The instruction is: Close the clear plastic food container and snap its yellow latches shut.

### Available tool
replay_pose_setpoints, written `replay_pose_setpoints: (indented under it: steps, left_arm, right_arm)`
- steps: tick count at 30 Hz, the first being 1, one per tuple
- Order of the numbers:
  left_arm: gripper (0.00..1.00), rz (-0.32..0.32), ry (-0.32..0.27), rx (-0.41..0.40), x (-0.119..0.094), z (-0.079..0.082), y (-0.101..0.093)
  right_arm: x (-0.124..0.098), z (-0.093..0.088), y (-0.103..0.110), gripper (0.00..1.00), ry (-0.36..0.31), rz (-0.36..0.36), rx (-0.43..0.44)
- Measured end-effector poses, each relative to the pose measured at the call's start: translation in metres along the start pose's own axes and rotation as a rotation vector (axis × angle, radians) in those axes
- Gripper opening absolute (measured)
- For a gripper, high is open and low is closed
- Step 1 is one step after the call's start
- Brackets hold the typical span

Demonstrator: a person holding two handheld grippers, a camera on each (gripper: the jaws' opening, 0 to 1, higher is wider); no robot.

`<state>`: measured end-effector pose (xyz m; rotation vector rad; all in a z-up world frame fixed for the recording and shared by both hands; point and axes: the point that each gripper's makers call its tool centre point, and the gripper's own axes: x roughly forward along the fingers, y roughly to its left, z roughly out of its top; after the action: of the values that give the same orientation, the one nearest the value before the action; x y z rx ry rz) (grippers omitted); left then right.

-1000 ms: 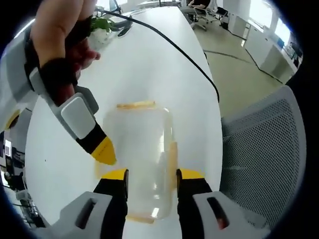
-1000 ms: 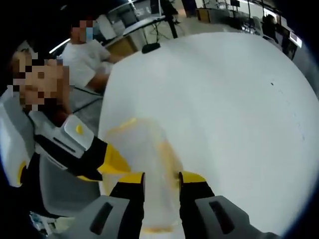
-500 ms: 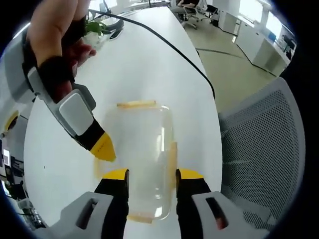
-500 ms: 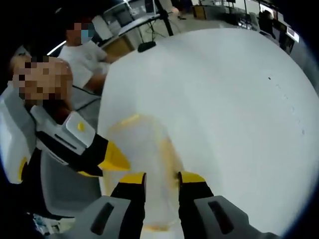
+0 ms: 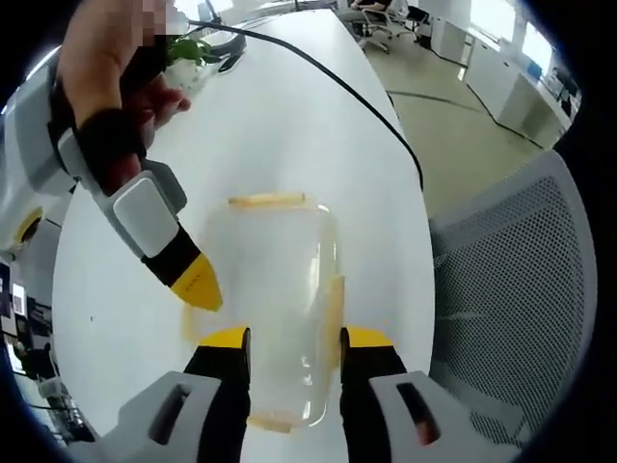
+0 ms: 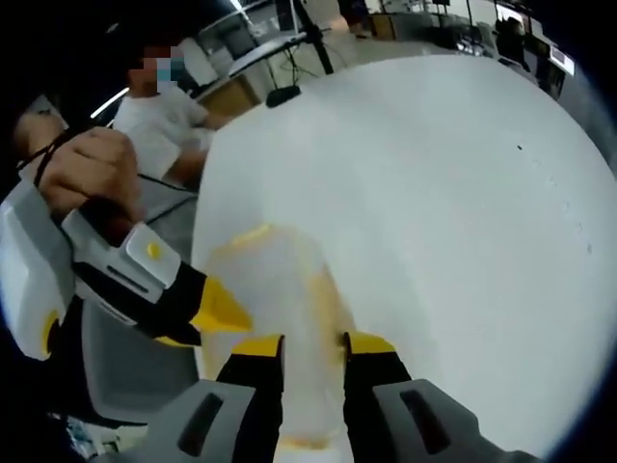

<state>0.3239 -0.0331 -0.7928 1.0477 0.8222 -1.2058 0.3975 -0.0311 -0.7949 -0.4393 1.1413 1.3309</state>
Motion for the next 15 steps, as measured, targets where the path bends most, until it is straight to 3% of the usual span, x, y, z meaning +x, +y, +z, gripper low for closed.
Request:
replay_pose_setpoints:
  steps: [7,15]
  left_arm:
    - [0.33,-0.009,-0.012,-0.004,0.0001,0.0002,0.0008]
    - [0.32,-0.003,-0.009,0.0,0.0005,-0.0003,0.0014]
  right_arm:
    - [0.0,0.0006,-0.0024,0.18,0.016,0.038,0.053]
    - [0.0021,0.001,0.0002,0.18,0.083,0.047,0.028]
